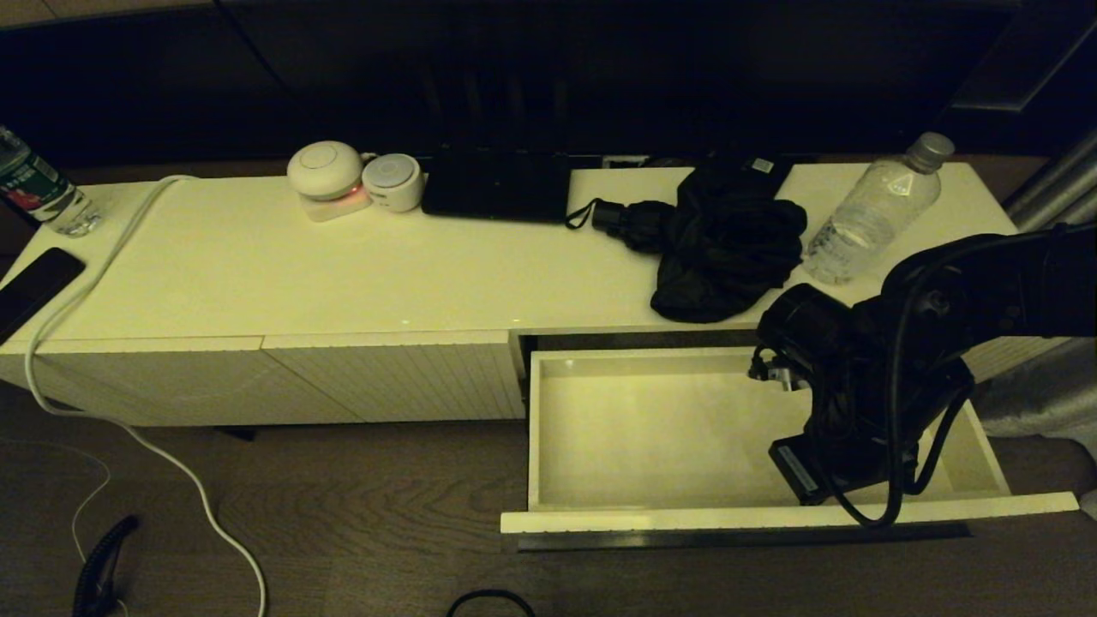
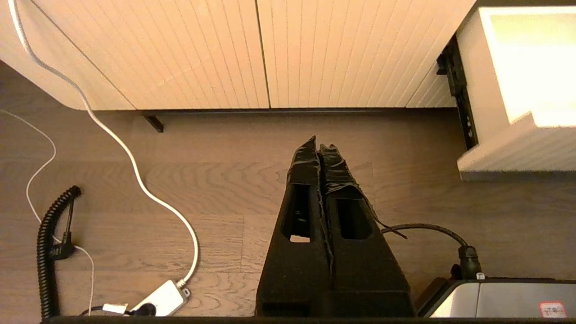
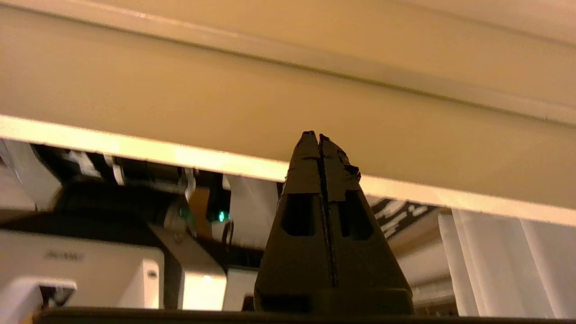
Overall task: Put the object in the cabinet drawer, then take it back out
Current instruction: Open the drawer, then put the umbrella in the drawer
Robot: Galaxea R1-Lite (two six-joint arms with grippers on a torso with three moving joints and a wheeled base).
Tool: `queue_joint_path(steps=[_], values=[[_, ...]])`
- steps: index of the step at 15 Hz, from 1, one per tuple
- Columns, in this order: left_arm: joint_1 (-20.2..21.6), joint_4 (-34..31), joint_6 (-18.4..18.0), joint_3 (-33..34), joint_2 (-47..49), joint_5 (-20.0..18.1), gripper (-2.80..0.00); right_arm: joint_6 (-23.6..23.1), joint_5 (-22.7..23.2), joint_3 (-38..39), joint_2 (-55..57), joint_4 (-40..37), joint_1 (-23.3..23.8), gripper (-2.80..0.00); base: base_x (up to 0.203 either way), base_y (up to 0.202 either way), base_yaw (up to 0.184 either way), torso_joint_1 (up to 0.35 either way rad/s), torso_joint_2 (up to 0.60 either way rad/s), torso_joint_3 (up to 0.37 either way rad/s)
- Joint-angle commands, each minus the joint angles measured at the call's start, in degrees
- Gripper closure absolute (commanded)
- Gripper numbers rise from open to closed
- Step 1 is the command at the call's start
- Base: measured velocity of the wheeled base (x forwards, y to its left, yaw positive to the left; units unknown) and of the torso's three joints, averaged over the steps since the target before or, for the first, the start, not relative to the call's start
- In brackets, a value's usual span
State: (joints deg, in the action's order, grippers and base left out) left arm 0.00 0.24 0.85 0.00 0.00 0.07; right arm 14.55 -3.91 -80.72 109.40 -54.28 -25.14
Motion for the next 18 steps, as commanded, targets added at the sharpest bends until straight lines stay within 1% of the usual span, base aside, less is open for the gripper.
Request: queue_joint_path(steps=[1, 3, 8, 10, 11, 12, 13, 14, 15, 17, 18], values=[[0.0, 0.02, 0.03, 0.01, -0.09, 0.01, 0.0, 0.13, 1.5, 0.37, -0.24, -2.46, -0.26, 0.0, 0.0, 0.0, 0.0, 0.0, 0.0, 0.0], [0.0, 0.02, 0.03, 0.09, -0.09, 0.01, 0.0, 0.46, 2.47, 1.47, -0.23, -2.45, -0.69, 0.0, 0.0, 0.0, 0.0, 0.0, 0.0, 0.0], [0.0, 0.02, 0.03, 0.09, -0.08, 0.01, 0.0, 0.9, 2.52, 1.14, -1.15, -1.99, -0.97, 0.0, 0.0, 0.0, 0.0, 0.0, 0.0, 0.0], [0.0, 0.02, 0.03, 0.09, 0.0, 0.01, 0.0, 1.03, 2.38, 1.03, -5.83, -1.98, -0.97, 0.0, 0.0, 0.0, 0.0, 0.0, 0.0, 0.0], [0.0, 0.02, 0.03, 0.01, -0.09, 0.01, 0.0, 0.26, 2.16, 1.06, -9.48, -2.01, -1.03, 0.0, 0.0, 0.0, 0.0, 0.0, 0.0, 0.0], [0.0, 0.02, 0.03, 0.02, -0.07, 0.01, 0.0, -1.72, 1.95, 1.12, -13.45, -2.03, -1.33, 0.0, 0.0, 0.0, 0.0, 0.0, 0.0, 0.0], [0.0, 0.02, 0.03, 0.09, -0.09, 0.01, 0.0, -4.87, 1.56, 1.2, -17.28, -2.06, -1.6, 0.0, 0.0, 0.0, 0.0, 0.0, 0.0, 0.0], [0.0, 0.02, 0.03, 0.08, -0.09, 0.01, 0.0, -10.36, 0.77, 1.26, -21.11, -1.94, -1.8, 0.0, 0.0, 0.0, 0.0, 0.0, 0.0, 0.0], [0.0, 0.02, 0.03, 0.05, -0.06, 0.01, 0.0, -18.06, -0.81, 1.1, -24.08, -1.62, -1.95, 0.0, 0.0, 0.0, 0.0, 0.0, 0.0, 0.0], [0.0, 0.02, 0.03, 0.06, -0.09, 0.01, 0.0, -30.81, -4.02, 1.09, -27.35, -0.59, -1.92, 0.0, 0.0, 0.0, 0.0, 0.0, 0.0, 0.0], [0.0, 0.02, 0.03, 0.01, -0.05, 0.01, 0.0, -39.46, -4.8, 1.31, -28.35, 0.0, -1.41, 0.0, 0.0, 0.0, 0.0, 0.0, 0.0, 0.0]])
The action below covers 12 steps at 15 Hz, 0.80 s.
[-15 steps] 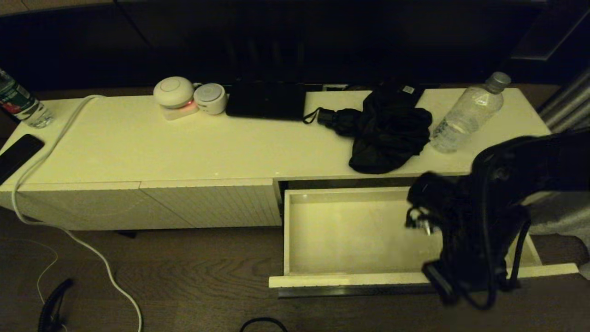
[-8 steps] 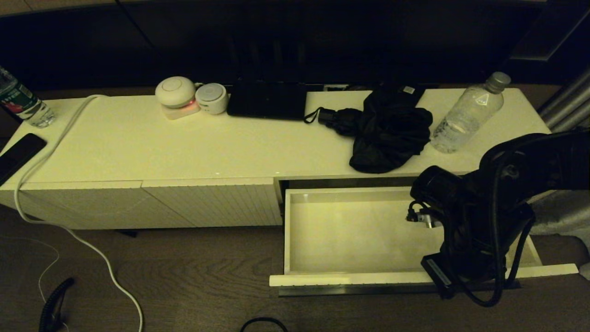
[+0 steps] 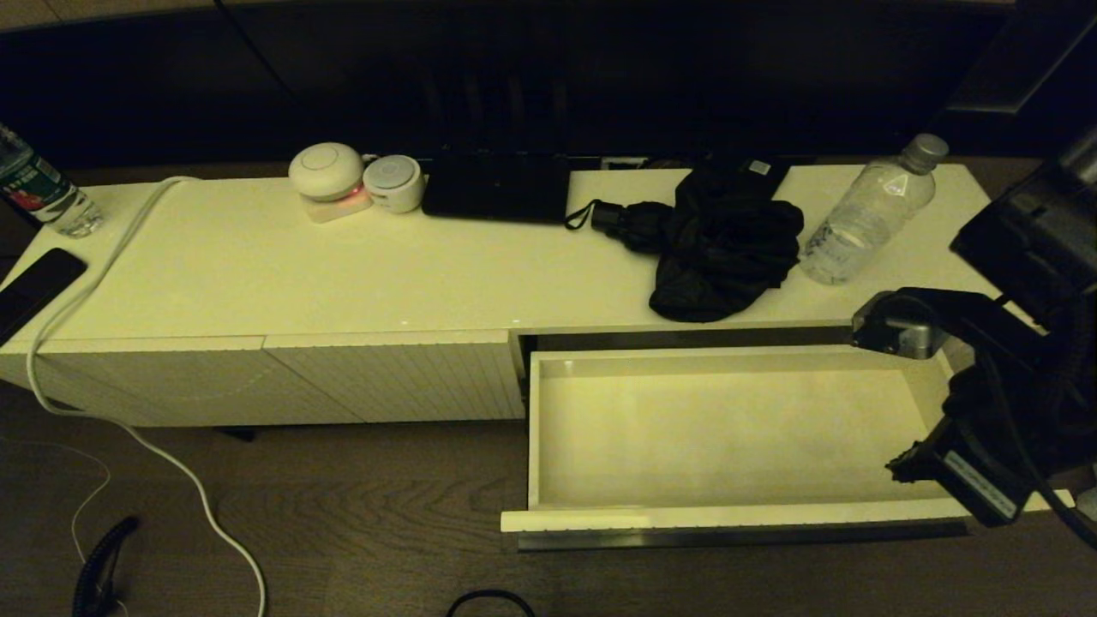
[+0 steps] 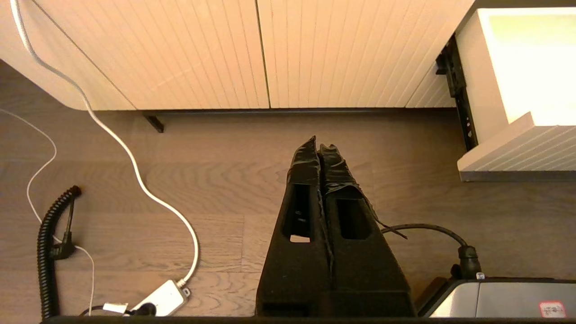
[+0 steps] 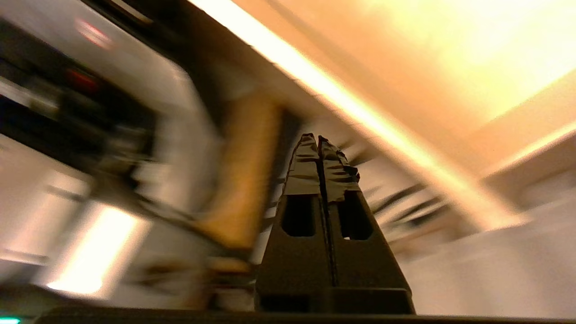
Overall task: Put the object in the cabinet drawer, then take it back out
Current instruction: Put the umbrella in the drawer
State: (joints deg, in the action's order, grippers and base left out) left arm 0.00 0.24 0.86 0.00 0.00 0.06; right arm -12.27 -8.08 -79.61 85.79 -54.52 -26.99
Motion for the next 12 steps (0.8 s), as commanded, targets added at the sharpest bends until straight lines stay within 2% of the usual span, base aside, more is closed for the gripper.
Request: queue_joint_path(steps=[1, 4, 5, 6, 10, 12], values=[[0.0, 0.02, 0.02, 0.07, -0.01, 0.03, 0.0, -21.17, -1.15, 0.66, -5.63, 1.18, 1.21, 0.0, 0.0, 0.0, 0.0, 0.0, 0.0, 0.0], [0.0, 0.02, 0.02, 0.09, -0.02, 0.03, 0.0, -45.87, -2.49, 4.27, -6.94, 10.24, 2.83, 0.0, 0.0, 0.0, 0.0, 0.0, 0.0, 0.0], [0.0, 0.02, 0.02, 0.09, -0.07, 0.03, 0.0, -53.52, -2.51, 5.54, -6.73, 16.22, 3.67, 0.0, 0.0, 0.0, 0.0, 0.0, 0.0, 0.0], [0.0, 0.02, 0.02, 0.09, -0.08, 0.03, 0.0, -59.05, -2.34, 7.04, -5.84, 24.0, 4.2, 0.0, 0.0, 0.0, 0.0, 0.0, 0.0, 0.0], [0.0, 0.04, 0.02, 0.09, -0.04, 0.03, 0.0, -71.05, -0.81, 11.44, 0.45, 47.84, 4.4, 0.0, 0.0, 0.0, 0.0, 0.0, 0.0, 0.0], [0.0, 0.02, 0.02, 0.09, -0.09, 0.03, 0.0, -74.79, 1.09, 12.96, 2.64, 53.83, 4.24, 0.0, 0.0, 0.0, 0.0, 0.0, 0.0, 0.0]])
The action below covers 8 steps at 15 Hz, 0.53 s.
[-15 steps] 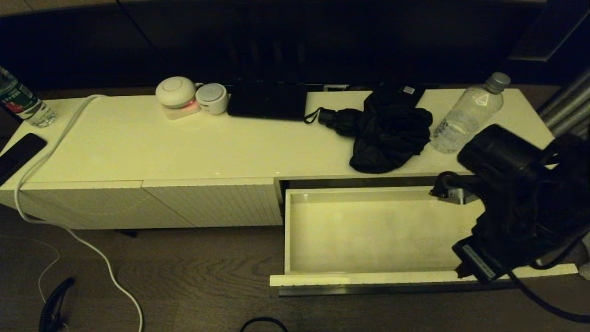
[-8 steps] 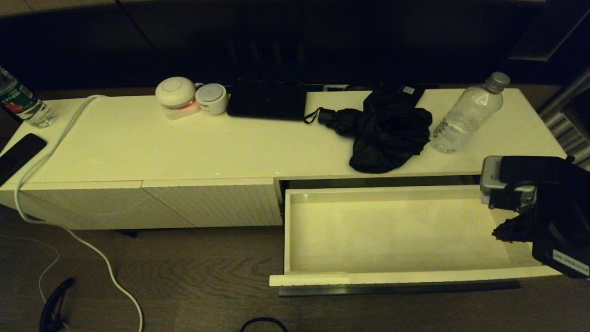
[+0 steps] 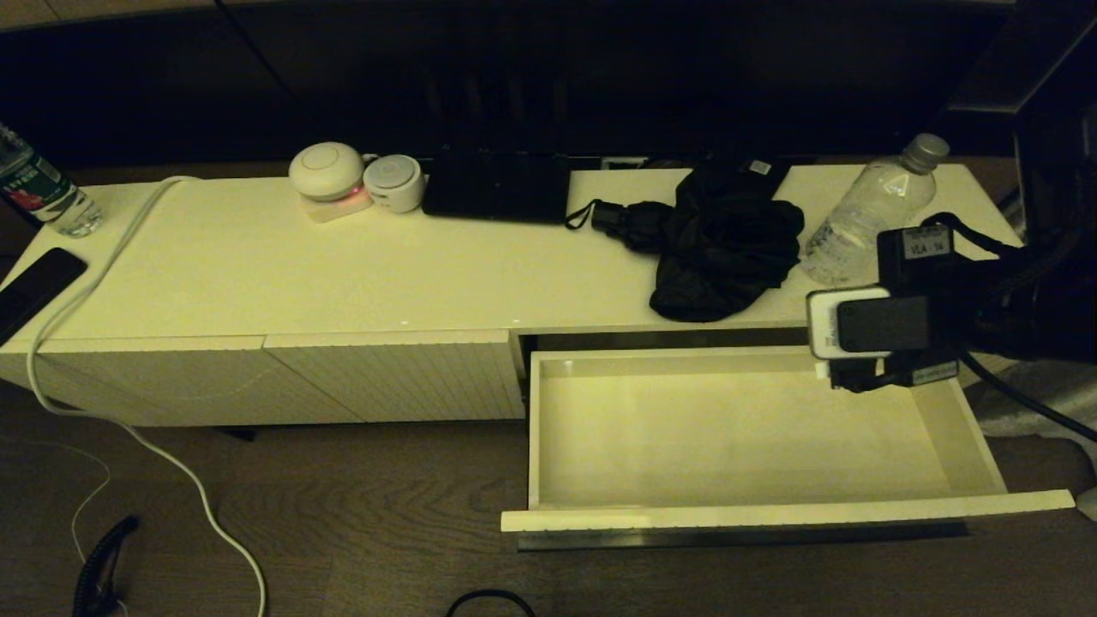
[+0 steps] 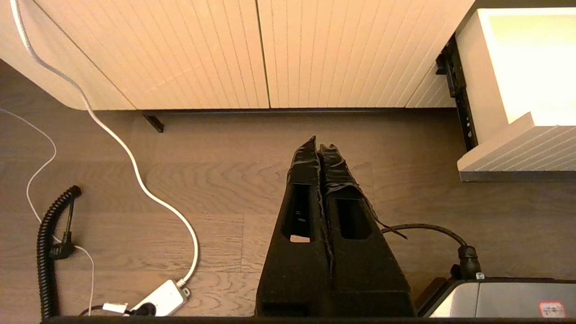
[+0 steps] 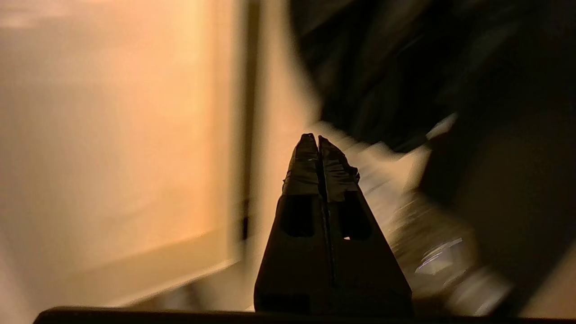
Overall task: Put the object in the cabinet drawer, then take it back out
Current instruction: Put the umbrella in the drawer
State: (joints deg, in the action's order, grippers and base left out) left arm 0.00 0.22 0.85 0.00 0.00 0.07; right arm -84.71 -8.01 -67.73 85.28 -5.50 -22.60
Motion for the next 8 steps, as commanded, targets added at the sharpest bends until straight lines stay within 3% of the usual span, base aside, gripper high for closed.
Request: queue_joint_path(steps=[1, 2, 8], values=[[0.0, 0.04, 0.03, 0.09, -0.08, 0.01, 0.0, -4.53, 3.45, 1.13, 3.91, 6.31, -0.16, 0.0, 0.0, 0.0, 0.0, 0.0, 0.0, 0.0], [0.0, 0.04, 0.03, 0.09, -0.07, 0.01, 0.0, -6.51, 4.63, 0.93, 4.68, 7.45, -0.07, -2.8, 0.0, 0.0, 0.0, 0.0, 0.0, 0.0], [0.0, 0.04, 0.03, 0.02, -0.09, 0.01, 0.0, -12.37, 7.18, -6.39, 10.74, 9.01, 2.77, -2.8, 0.0, 0.0, 0.0, 0.0, 0.0, 0.0]])
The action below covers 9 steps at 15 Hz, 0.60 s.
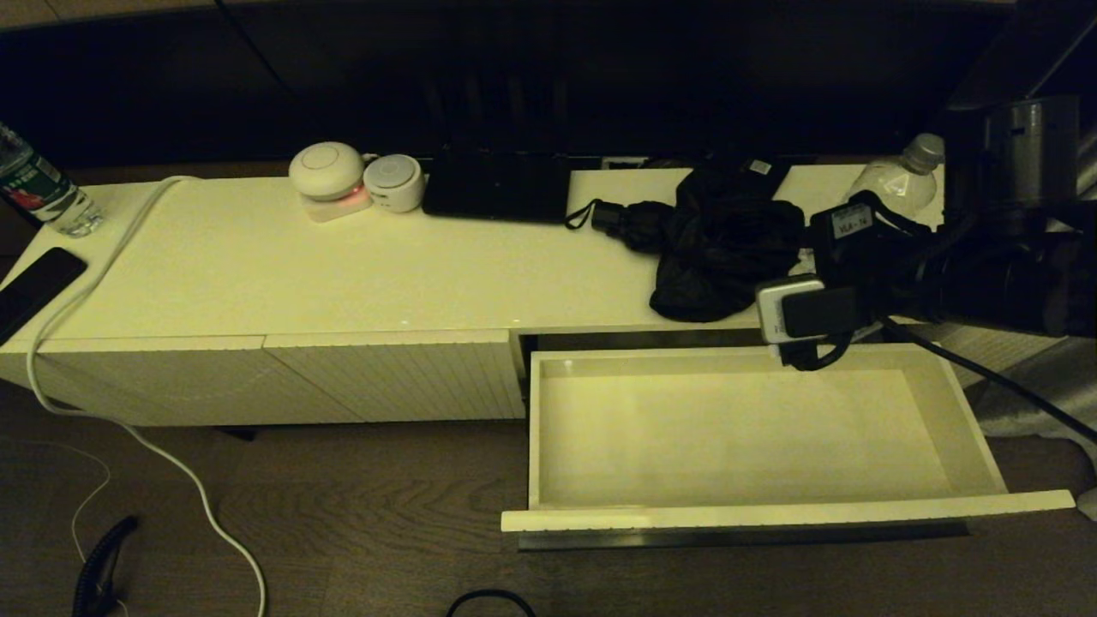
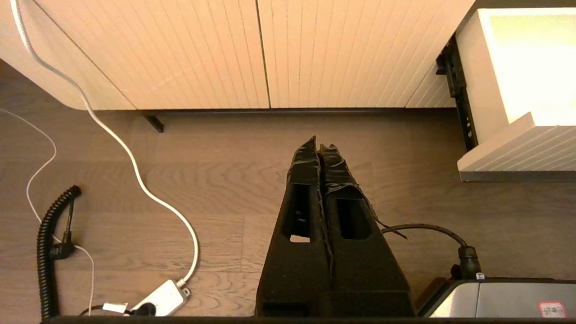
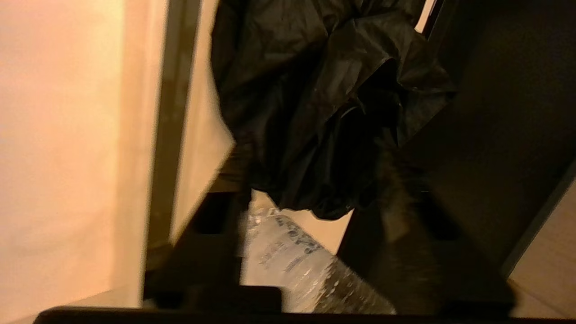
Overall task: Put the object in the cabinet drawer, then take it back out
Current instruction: Put the umbrella in the drawer
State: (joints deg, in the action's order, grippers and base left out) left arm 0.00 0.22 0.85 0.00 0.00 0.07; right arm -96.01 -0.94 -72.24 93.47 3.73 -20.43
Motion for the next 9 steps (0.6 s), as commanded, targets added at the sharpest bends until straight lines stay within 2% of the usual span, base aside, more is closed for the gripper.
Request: queue_joint_path(steps=[1, 9], values=[[0.0, 0.04, 0.03, 0.08, -0.08, 0.01, 0.0, -1.57, 0.14, -3.08, 3.63, -0.34, 0.86, -2.8, 0.0, 0.0, 0.0, 0.0, 0.0, 0.0], [0.0, 0.04, 0.03, 0.05, -0.09, 0.01, 0.0, -1.62, 0.1, -16.98, 15.39, -0.44, 4.2, -2.8, 0.0, 0.0, 0.0, 0.0, 0.0, 0.0]])
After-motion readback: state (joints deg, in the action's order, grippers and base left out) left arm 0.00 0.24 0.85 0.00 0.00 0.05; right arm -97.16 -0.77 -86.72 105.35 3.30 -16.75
